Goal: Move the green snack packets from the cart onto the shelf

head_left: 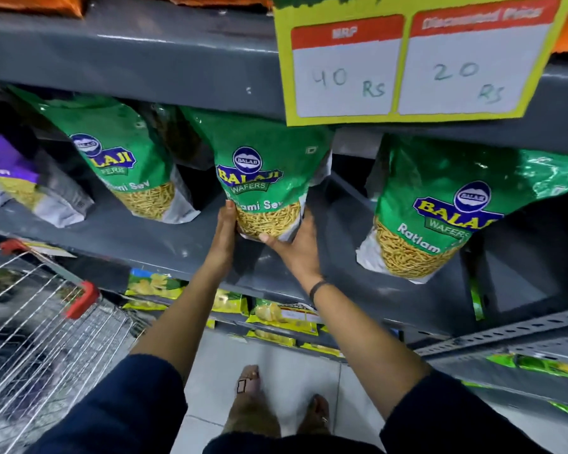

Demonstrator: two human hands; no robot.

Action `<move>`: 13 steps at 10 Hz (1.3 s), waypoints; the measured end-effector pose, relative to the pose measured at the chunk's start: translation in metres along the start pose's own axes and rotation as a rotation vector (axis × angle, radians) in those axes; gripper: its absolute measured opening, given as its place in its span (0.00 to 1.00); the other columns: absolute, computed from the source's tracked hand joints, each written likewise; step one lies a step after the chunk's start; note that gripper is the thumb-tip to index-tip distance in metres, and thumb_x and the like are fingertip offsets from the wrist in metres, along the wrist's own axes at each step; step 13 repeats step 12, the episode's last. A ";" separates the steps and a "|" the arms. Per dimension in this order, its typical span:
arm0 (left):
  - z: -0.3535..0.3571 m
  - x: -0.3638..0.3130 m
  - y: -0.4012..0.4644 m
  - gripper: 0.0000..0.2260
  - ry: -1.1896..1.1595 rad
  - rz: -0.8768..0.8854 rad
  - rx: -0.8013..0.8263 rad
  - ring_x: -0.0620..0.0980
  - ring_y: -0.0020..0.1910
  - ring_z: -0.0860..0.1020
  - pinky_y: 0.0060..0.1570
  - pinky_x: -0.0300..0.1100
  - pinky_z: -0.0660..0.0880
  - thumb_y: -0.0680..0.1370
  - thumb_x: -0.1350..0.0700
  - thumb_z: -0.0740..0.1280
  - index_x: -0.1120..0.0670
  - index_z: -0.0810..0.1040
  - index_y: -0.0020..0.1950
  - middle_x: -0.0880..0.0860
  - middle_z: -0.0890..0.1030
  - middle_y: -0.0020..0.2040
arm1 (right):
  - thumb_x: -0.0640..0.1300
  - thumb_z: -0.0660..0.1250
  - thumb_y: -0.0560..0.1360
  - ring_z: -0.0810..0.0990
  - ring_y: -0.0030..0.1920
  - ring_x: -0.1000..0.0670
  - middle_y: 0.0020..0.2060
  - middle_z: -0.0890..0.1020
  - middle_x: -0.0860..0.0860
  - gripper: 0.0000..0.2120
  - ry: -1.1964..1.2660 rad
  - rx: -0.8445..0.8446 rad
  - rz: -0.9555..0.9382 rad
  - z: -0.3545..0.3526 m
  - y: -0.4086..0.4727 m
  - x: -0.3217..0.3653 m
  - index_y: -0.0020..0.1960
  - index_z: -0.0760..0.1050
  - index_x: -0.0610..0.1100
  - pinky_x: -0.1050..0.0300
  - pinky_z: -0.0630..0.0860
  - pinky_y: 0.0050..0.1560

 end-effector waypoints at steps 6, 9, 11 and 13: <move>-0.200 -0.019 0.027 0.20 -0.081 0.097 -0.412 0.44 0.64 0.62 0.57 0.21 0.62 0.82 0.58 0.50 0.63 0.53 0.72 0.56 0.63 0.70 | 0.51 0.78 0.60 0.71 0.61 0.55 0.60 0.72 0.51 0.38 -0.038 -0.041 0.030 0.169 -0.015 0.027 0.65 0.66 0.45 0.64 0.67 0.62; -0.218 -0.015 0.057 0.30 -0.003 0.015 -0.057 0.41 0.61 0.67 0.59 0.36 0.61 0.72 0.36 0.51 0.52 0.64 0.68 0.44 0.68 0.61 | 0.57 0.79 0.53 0.73 0.66 0.49 0.65 0.73 0.47 0.41 -0.001 -0.017 0.015 0.238 0.028 0.026 0.61 0.62 0.66 0.39 0.72 0.65; -0.231 -0.012 0.048 0.36 0.026 0.006 -0.096 0.47 0.68 0.66 0.65 0.39 0.62 0.71 0.34 0.52 0.56 0.61 0.71 0.53 0.67 0.71 | 0.53 0.80 0.56 0.65 0.72 0.52 0.72 0.65 0.49 0.51 0.033 0.015 0.025 0.239 0.009 0.040 0.71 0.56 0.52 0.45 0.66 0.71; -0.240 -0.001 0.042 0.34 0.076 0.020 -0.148 0.50 0.71 0.64 0.70 0.43 0.60 0.73 0.36 0.53 0.56 0.60 0.72 0.55 0.65 0.74 | 0.50 0.77 0.61 0.59 0.74 0.54 0.76 0.58 0.49 0.51 0.041 -0.009 0.080 0.235 -0.003 0.033 0.74 0.50 0.48 0.51 0.61 0.73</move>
Point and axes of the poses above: each hand's wrist, its own y-axis towards the middle knuckle, its own z-axis out of the palm, x = y × z, the point moved 8 cm from there along y, towards the middle knuckle
